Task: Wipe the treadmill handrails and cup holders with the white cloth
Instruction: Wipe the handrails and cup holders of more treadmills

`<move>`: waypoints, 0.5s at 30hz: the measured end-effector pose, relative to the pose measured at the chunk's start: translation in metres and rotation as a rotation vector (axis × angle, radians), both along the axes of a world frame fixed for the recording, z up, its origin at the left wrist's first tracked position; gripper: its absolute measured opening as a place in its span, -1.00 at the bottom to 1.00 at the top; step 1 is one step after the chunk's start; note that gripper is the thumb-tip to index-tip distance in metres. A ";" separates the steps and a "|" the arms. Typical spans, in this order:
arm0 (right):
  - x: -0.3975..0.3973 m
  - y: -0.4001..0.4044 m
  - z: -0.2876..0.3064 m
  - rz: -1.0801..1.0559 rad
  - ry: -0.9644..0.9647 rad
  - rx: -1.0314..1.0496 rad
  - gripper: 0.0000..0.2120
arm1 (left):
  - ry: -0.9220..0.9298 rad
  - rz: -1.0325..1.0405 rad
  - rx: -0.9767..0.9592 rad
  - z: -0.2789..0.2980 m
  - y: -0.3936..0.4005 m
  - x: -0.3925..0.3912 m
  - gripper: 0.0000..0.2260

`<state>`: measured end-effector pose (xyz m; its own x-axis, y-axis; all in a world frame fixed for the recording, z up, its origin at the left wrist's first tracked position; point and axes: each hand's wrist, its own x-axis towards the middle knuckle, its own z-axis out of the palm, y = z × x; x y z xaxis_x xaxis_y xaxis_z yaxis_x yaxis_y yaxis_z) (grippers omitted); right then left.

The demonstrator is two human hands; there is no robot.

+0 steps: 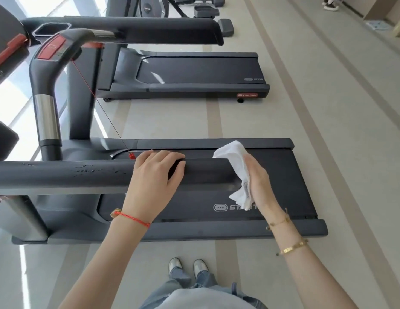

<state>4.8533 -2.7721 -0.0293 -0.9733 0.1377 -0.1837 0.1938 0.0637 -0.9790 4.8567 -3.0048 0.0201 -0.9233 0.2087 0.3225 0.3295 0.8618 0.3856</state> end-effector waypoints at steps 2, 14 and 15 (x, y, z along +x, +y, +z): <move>0.016 -0.007 -0.006 -0.015 0.176 0.115 -0.71 | 0.003 -0.002 -0.005 -0.001 0.000 0.000 -0.83; -0.009 -0.007 0.012 0.082 0.190 0.298 -0.63 | 0.027 0.015 -0.013 -0.004 0.000 -0.002 -0.84; -0.002 -0.008 0.009 0.046 0.190 0.273 -0.65 | 0.029 0.017 -0.009 -0.005 0.000 -0.002 -0.84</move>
<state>4.8509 -2.7804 -0.0203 -0.9930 0.1115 0.0388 0.0005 0.3327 -0.9430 4.8551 -3.0048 0.0155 -0.9170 0.1966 0.3472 0.3260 0.8708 0.3680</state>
